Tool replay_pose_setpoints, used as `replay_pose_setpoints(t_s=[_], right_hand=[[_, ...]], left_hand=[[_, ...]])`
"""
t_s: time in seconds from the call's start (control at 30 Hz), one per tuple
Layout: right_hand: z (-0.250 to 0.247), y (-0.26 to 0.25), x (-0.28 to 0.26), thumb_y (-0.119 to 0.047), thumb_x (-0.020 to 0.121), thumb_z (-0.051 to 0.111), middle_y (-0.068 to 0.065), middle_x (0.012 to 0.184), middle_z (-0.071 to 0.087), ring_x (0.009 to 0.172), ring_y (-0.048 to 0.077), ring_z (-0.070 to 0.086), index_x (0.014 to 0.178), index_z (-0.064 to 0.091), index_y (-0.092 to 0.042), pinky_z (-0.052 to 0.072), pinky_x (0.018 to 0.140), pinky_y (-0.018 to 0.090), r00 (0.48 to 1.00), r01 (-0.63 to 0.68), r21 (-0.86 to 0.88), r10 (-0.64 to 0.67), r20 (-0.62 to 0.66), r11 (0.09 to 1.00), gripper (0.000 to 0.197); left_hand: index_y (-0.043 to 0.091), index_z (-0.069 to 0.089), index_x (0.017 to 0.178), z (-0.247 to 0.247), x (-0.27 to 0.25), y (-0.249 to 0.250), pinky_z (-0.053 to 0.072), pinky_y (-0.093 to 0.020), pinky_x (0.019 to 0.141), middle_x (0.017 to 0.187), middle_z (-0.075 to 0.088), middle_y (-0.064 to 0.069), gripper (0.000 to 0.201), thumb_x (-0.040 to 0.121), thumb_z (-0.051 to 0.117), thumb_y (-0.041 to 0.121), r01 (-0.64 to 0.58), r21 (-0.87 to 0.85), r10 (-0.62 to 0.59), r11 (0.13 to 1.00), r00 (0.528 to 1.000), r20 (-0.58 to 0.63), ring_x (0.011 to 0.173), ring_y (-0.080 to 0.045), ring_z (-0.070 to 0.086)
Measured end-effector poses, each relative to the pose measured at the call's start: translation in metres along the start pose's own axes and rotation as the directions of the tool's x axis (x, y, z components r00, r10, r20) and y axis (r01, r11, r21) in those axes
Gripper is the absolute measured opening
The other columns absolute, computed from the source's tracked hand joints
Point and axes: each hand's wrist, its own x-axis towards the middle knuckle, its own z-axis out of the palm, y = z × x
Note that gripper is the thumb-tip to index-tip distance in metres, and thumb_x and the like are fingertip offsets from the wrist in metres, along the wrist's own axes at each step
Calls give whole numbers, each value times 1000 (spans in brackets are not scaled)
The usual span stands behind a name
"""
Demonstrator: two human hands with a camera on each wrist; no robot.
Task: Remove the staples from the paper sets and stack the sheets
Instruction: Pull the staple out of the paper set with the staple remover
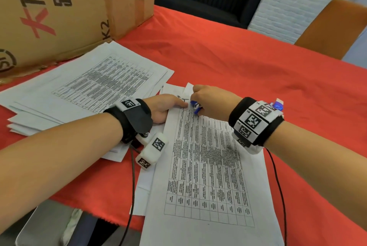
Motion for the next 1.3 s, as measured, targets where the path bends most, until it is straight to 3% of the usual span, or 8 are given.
replay_pose_setpoints(t_s=[0.1, 0.3, 0.5, 0.8, 0.9, 1.03, 1.17, 1.3], right_hand=[[-3, -4, 0, -18, 90, 61, 5, 109, 51, 80, 20, 51, 111, 64, -7, 47, 69, 33, 1000, -4, -20, 4, 13, 1000, 24], [-2, -11, 1, -14, 94, 55, 7, 110, 52, 86, 22, 54, 114, 63, -6, 41, 66, 30, 1000, -9, -66, 11, 24, 998, 23], [0, -9, -1, -26, 93, 58, 2, 106, 57, 93, 22, 52, 109, 62, -13, 40, 62, 29, 1000, -15, -150, 16, 8, 989, 21], [2, -23, -5, -6, 92, 46, 5, 83, 54, 71, 22, 51, 105, 61, -5, 37, 50, 28, 998, -25, -125, 33, 59, 992, 19], [-2, -23, 0, -8, 94, 48, 5, 82, 52, 69, 22, 52, 104, 63, -6, 31, 43, 24, 994, -1, -141, 16, 106, 990, 19], [2, -6, 5, -17, 93, 53, 8, 100, 60, 76, 22, 53, 108, 59, -8, 37, 52, 25, 993, -56, 54, 50, 103, 997, 20], [17, 17, 0, -25, 88, 65, 6, 102, 63, 88, 22, 57, 112, 61, -14, 45, 69, 29, 996, -85, 366, 78, 36, 927, 26], [22, 34, -6, -28, 88, 66, -4, 102, 60, 94, 14, 53, 117, 62, -18, 36, 78, 23, 995, -101, 503, 97, 34, 859, 31]], left_hand=[[-2, 51, 122, -1, 0, 0, 54, -41, 79, 101, 64, -19, 28, 96, 44, 7, 6, -2, -6, 1000, 1000, -5, 87, -29, 65], [-1, 52, 120, 0, 0, 0, 53, -40, 84, 102, 62, -18, 27, 96, 42, 5, -5, -13, 5, 1000, 1000, -6, 89, -28, 63], [-4, 61, 107, 4, -2, 0, 60, -39, 68, 93, 68, -20, 18, 90, 54, -4, -31, 79, 35, 996, 999, -39, 76, -29, 70], [-5, 63, 100, 9, -5, -1, 60, -40, 64, 83, 70, -19, 17, 83, 61, -8, -35, 149, 54, 988, 991, -126, 70, -30, 72], [-8, 61, 111, 10, -8, 0, 59, -42, 68, 92, 70, -22, 29, 82, 62, -8, -23, 161, 45, 987, 990, -137, 78, -33, 72], [-9, 55, 119, 12, -11, 1, 55, -51, 82, 101, 68, -25, 37, 83, 62, -8, -5, 165, 33, 986, 985, -169, 89, -37, 69], [-5, 49, 124, 13, -12, 3, 56, -51, 78, 102, 68, -24, 44, 82, 64, -7, 7, 170, 26, 985, 982, -186, 87, -37, 70], [0, 47, 126, 15, -9, 3, 56, -54, 78, 106, 67, -23, 50, 80, 67, -5, 15, 176, 22, 984, 978, -205, 89, -37, 70]])
